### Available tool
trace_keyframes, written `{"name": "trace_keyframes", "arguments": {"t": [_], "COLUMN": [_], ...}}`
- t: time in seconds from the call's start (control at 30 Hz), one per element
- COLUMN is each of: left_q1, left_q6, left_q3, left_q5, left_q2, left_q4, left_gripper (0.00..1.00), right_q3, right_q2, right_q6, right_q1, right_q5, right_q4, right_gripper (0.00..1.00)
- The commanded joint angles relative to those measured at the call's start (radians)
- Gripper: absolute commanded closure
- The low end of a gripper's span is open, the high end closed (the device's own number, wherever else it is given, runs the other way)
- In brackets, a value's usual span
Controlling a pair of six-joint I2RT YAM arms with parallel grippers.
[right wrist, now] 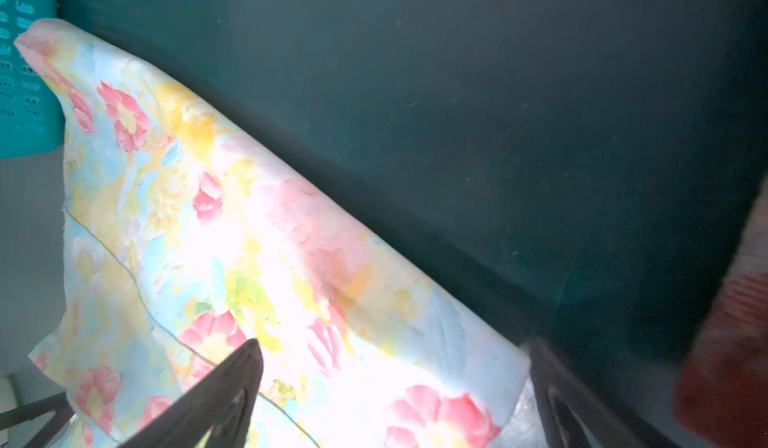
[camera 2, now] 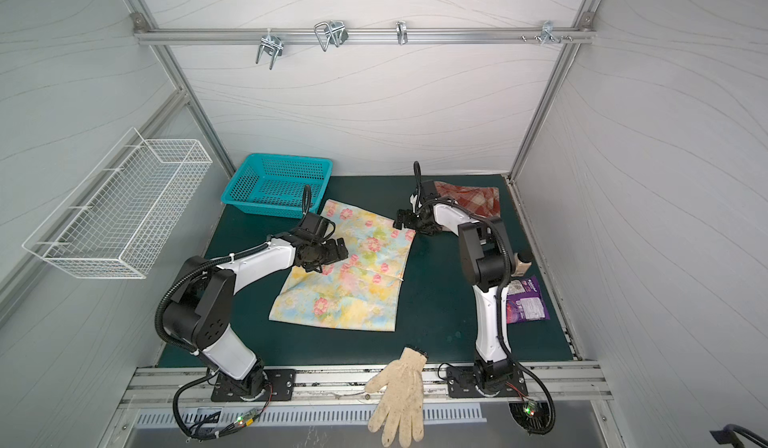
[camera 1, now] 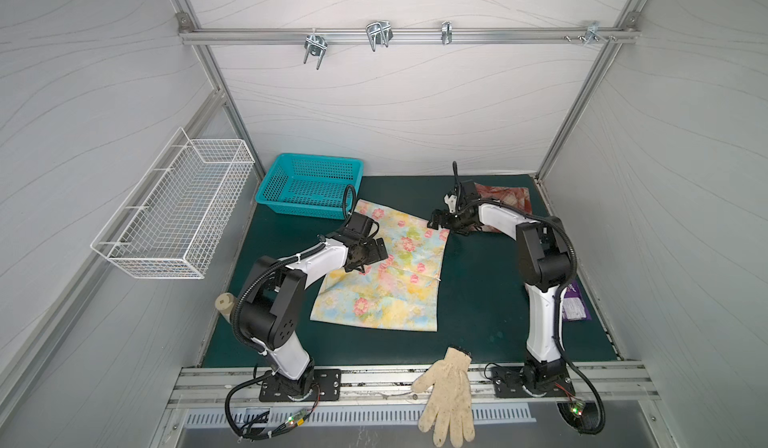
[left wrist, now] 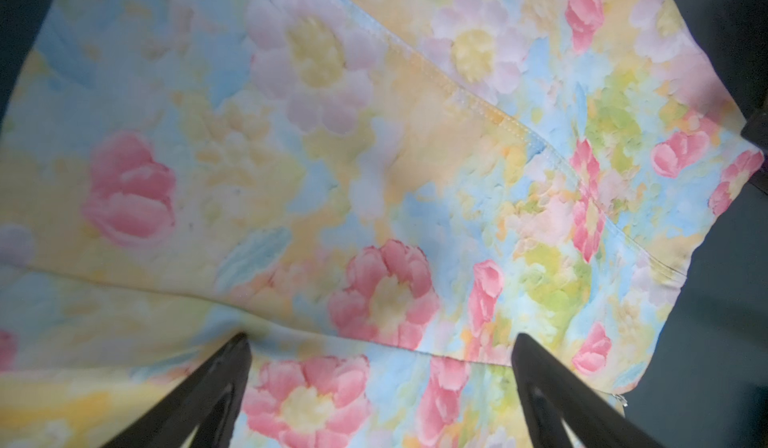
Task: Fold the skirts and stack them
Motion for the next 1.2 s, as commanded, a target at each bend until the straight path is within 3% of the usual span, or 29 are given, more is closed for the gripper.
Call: {"name": "trace_keyframes", "arguments": {"t": [0.0,0.33,0.7,0.8,1.07,1.17], "left_q1": [0.006,0.006,0.007,0.008,0.010,0.010], "left_q6": [0.010,0.007,0.019,0.021,0.022,0.031], "left_q3": [0.044,0.036,0.034,0.036,0.033,0.033], "left_q5": [0.003,0.017,0.012,0.009,0.002,-0.009], "left_q2": [0.017,0.016,0.009,0.010,-0.003,-0.013], "left_q4": [0.023,0.038,0.027,0.022,0.018,0.013], "left_gripper": [0.02,0.02,0.02,0.02,0.03,0.03], "right_q3": [-0.065,-0.150,-0.091,-0.092,-0.177,-0.252], "right_q2": [-0.076,-0.124,-0.064,-0.060,-0.080,-0.124], "right_q6": [0.046,0.103,0.119,0.134,0.241,0.305], "right_q1": [-0.002,0.000,-0.005,-0.009,-0.022,-0.033], "right_q5": [-0.052,-0.083,-0.083,-0.100,-0.164,-0.171], "right_q4": [0.032,0.119,0.144,0.170,0.318,0.401], "right_gripper": [0.01,0.02,0.17,0.27,0.72,0.78]}}
